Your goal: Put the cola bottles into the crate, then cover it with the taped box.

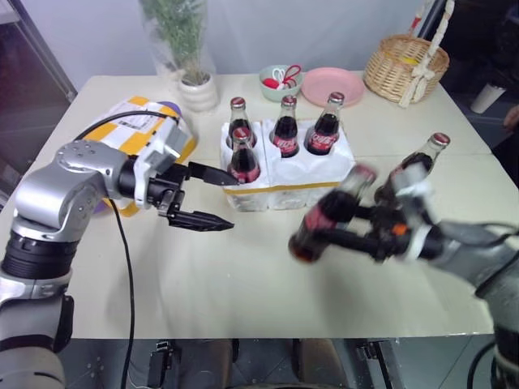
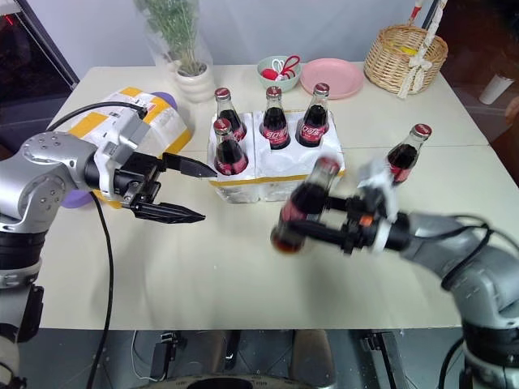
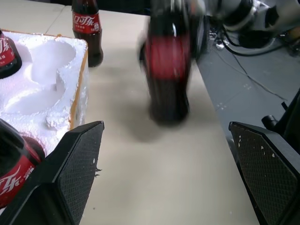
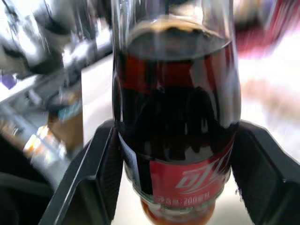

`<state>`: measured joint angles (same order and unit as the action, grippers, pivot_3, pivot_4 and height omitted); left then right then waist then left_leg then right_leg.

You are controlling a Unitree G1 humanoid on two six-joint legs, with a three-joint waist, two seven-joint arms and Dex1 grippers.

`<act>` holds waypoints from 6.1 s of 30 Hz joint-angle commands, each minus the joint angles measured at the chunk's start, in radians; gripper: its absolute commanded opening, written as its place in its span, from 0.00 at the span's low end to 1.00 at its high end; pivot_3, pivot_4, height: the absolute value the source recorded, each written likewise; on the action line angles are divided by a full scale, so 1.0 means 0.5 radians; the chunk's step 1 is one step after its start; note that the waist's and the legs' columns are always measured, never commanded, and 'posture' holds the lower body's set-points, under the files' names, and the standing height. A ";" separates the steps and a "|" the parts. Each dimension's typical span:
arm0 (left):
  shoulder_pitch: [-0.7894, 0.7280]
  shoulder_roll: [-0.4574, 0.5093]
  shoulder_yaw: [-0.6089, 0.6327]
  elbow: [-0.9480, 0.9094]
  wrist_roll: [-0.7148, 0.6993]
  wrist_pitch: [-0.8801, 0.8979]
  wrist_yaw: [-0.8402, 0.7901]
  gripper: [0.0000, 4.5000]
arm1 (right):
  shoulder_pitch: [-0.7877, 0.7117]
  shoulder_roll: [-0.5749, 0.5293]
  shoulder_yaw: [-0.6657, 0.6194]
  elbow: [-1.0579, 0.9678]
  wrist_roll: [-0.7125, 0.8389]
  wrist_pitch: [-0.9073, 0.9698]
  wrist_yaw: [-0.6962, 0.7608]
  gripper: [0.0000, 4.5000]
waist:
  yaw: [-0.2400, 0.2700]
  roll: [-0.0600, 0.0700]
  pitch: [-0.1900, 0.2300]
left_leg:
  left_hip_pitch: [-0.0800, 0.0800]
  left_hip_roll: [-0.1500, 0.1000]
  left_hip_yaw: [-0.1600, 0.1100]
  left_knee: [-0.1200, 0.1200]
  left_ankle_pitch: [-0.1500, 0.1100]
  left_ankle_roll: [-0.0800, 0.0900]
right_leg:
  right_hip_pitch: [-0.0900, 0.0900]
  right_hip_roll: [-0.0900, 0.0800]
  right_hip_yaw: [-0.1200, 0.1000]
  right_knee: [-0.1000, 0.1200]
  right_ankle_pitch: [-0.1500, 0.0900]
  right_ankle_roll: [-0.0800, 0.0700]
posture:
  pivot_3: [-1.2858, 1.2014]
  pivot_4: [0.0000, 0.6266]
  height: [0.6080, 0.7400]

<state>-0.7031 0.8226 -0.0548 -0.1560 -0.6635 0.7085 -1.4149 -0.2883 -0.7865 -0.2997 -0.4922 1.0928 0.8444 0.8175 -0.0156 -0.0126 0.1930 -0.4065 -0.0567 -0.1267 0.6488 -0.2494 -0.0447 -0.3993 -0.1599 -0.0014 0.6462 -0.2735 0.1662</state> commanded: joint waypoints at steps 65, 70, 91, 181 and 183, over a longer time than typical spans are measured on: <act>0.077 -0.057 0.318 -0.028 -0.068 -0.083 0.471 1.00 | 0.266 0.250 -0.493 0.322 -0.963 -0.134 -0.909 0.99 | 0.004 -0.001 -0.001 | -0.003 0.008 -0.001 -0.003 0.003 -0.005 | -0.007 0.010 0.002 0.002 0.004 -0.007 | 0.52 0.24 0.98; 0.080 -0.070 0.313 -0.023 -0.054 -0.098 0.469 1.00 | 0.135 0.277 -0.374 0.520 -1.014 -0.237 -0.857 0.99 | -0.002 0.000 -0.001 | -0.003 0.007 -0.001 -0.003 0.003 -0.005 | -0.007 0.010 0.002 0.002 0.004 -0.007 | 0.52 0.24 0.98; 0.076 -0.062 0.341 -0.010 -0.056 -0.074 0.526 1.00 | -0.507 0.221 -0.544 0.574 -0.375 -0.158 -0.652 0.62 | -0.012 0.015 0.008 | -0.004 0.007 0.000 -0.004 0.003 -0.005 | -0.011 0.010 0.004 0.002 0.004 -0.007 | 0.52 0.24 0.98; 1.074 -0.109 0.283 0.875 2.466 -1.094 2.757 0.94 | -0.554 -0.945 -0.395 0.644 -0.415 0.208 0.829 1.00 | 0.010 0.011 0.007 | -0.005 0.010 0.007 -0.007 0.003 -0.006 | -0.016 0.010 0.006 0.001 0.006 -0.009 | 0.52 0.24 0.98; 1.047 -0.108 0.265 0.925 2.457 -1.123 2.759 0.80 | -0.548 -0.952 -0.417 0.638 -0.395 0.222 0.819 1.00 | 0.007 0.011 0.006 | -0.005 0.010 0.007 -0.007 0.003 -0.006 | -0.016 0.009 0.006 0.002 0.006 -0.009 | 0.52 0.24 0.98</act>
<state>-0.1741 0.7634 0.0822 0.2964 0.5737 0.1621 -0.0498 -0.5580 -1.2384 -0.4595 -0.1541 0.8713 0.9540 1.2309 -0.0119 -0.0071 0.1961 -0.4090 -0.0516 -0.1231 0.6455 -0.2478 -0.0476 -0.4073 -0.1552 0.0016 0.6469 -0.2704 0.1615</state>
